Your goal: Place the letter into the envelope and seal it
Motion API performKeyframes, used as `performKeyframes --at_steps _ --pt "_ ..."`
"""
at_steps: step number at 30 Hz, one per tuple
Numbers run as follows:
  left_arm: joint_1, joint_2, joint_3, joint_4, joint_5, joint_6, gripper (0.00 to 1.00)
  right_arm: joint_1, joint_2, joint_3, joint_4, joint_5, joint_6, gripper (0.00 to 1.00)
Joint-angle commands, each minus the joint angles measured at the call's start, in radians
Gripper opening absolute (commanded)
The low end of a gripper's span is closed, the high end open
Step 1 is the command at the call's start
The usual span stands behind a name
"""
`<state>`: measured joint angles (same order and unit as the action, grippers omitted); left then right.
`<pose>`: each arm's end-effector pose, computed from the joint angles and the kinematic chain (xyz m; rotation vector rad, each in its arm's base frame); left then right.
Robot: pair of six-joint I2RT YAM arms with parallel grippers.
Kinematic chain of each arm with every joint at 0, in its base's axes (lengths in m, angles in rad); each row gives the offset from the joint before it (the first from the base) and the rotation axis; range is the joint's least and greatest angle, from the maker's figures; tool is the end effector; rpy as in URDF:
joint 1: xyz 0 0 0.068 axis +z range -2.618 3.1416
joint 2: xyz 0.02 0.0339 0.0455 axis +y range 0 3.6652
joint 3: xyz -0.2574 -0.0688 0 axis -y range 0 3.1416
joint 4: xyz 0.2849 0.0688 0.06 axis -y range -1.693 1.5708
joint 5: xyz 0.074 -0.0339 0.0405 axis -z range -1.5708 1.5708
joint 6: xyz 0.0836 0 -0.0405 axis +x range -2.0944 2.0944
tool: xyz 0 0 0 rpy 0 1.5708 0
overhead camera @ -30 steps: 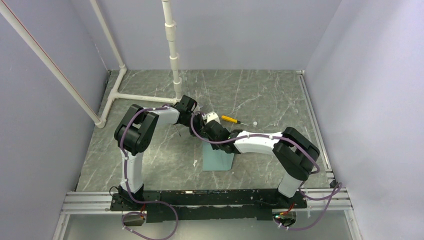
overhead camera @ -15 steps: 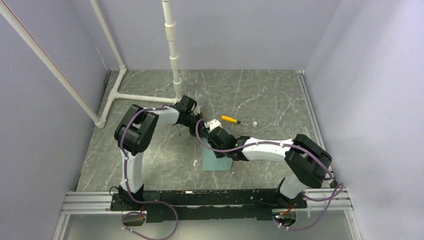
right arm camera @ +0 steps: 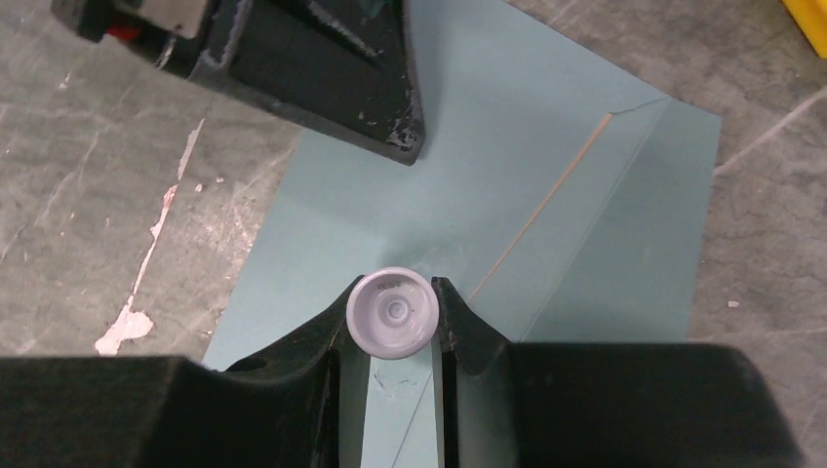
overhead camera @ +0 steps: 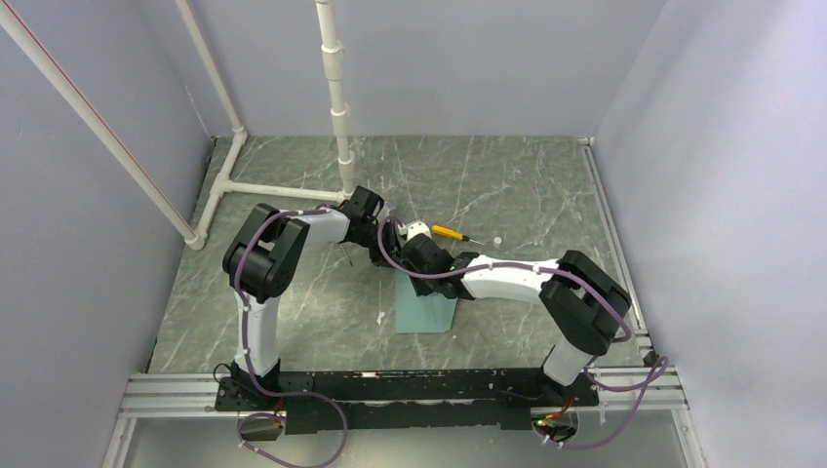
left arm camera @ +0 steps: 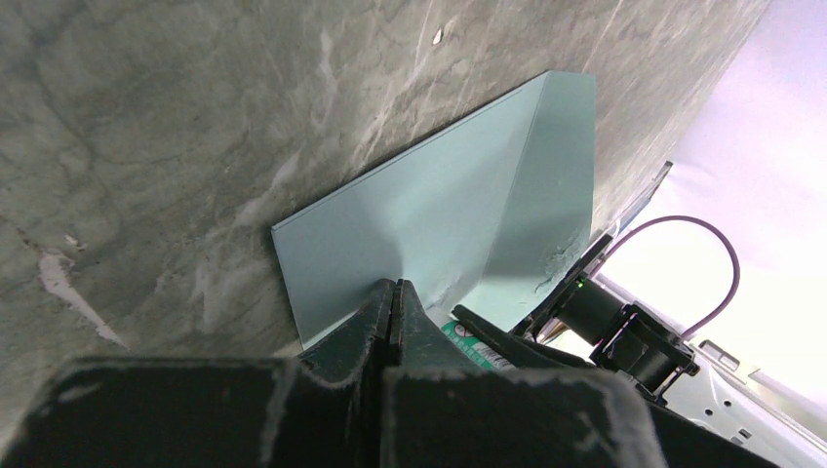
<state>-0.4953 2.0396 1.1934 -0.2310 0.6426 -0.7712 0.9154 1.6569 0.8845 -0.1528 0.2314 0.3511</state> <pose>0.3605 -0.2517 0.0455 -0.1568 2.8860 -1.2021 0.2477 0.2908 0.0900 -0.5973 2.4063 0.2583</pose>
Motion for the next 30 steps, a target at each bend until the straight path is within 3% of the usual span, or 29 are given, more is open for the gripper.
performKeyframes --at_steps 1,14,24,30 --pt "-0.014 0.056 -0.043 -0.053 -0.116 0.049 0.02 -0.014 0.036 -0.003 -0.115 0.077 0.050 0.00" --pt "-0.006 0.068 -0.036 -0.055 -0.107 0.055 0.02 0.060 -0.140 -0.158 -0.027 -0.017 0.034 0.00" --pt "0.000 0.079 -0.033 -0.061 -0.104 0.060 0.03 0.060 -0.082 -0.146 0.054 -0.028 0.016 0.00" --pt "0.006 0.080 -0.031 -0.069 -0.103 0.065 0.03 0.048 -0.004 -0.093 0.038 0.109 0.050 0.00"
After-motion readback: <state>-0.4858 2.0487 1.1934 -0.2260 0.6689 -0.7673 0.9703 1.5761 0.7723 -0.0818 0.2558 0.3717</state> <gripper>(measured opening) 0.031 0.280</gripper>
